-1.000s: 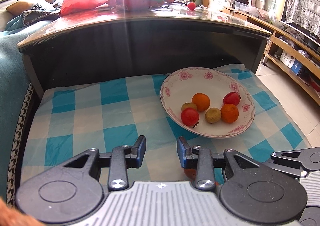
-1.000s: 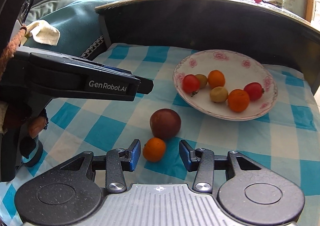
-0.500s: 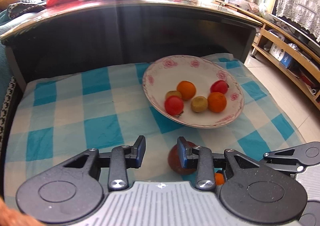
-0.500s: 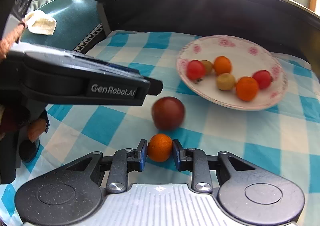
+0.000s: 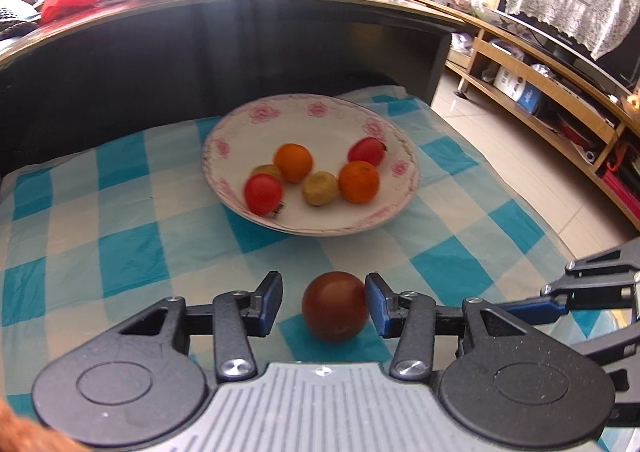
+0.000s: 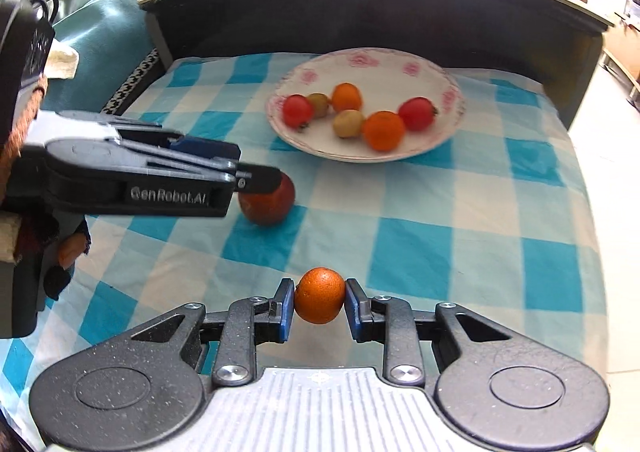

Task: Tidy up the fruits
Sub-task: 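Grasp the dark brown tomato with the left gripper while the right gripper grasps the small tangerine, then carry the dark brown tomato and small tangerine in both grippers toward the white plate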

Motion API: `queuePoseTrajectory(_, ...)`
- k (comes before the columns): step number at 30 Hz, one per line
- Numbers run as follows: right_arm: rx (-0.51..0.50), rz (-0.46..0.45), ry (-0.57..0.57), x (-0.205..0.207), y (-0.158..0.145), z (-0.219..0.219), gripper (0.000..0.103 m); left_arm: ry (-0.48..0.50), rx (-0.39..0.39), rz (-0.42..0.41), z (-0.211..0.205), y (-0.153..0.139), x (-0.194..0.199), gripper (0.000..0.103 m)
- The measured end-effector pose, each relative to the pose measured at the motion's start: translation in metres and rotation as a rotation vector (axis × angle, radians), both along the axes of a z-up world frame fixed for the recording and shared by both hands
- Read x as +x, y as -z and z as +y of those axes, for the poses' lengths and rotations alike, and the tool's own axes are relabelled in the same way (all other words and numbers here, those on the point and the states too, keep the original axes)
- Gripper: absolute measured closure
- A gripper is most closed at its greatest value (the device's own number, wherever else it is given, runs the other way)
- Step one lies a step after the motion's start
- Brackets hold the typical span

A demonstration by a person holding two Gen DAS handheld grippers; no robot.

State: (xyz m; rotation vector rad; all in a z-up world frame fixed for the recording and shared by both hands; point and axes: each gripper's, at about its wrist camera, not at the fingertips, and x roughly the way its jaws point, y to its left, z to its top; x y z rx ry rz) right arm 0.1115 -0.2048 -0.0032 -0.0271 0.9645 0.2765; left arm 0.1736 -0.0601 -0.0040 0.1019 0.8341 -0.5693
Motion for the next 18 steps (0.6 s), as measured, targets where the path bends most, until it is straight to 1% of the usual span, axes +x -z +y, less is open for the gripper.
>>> queuePoseTrajectory(4, 0.009, -0.001, 0.027, -0.005, -0.004, -0.009, 0.082, 0.029, 0.028, -0.011, -0.015, 0.006, -0.006, 0.048)
queuePoseTrajectory(7, 0.018, 0.009, 0.049, -0.005, 0.001, -0.015, 0.082, 0.036, 0.040, -0.012, -0.022, 0.010, -0.009, 0.048)
queuePoseTrajectory(11, 0.016, 0.024, 0.059, -0.003, 0.008, -0.021, 0.082, 0.032, 0.053, -0.015, -0.029, 0.014, -0.009, 0.050)
queuePoseTrajectory(13, 0.019, 0.026, 0.064, -0.002, 0.010, -0.024, 0.082, 0.030, 0.075, -0.003, -0.033, 0.019, -0.009, 0.051)
queuePoseTrajectory(14, 0.021, 0.027, 0.067, -0.001, 0.011, -0.025, 0.081, 0.024, 0.085, -0.009, -0.034, 0.021, -0.010, 0.051)
queuePoseTrajectory(15, 0.022, 0.029, 0.071, -0.001, 0.012, -0.026, 0.081, 0.024, 0.087, -0.024, -0.034, 0.022, -0.012, 0.051)
queuePoseTrajectory(18, 0.025, 0.028, 0.071, 0.001, 0.013, -0.029, 0.081, 0.005, 0.077, -0.024, -0.034, 0.021, -0.009, 0.054)
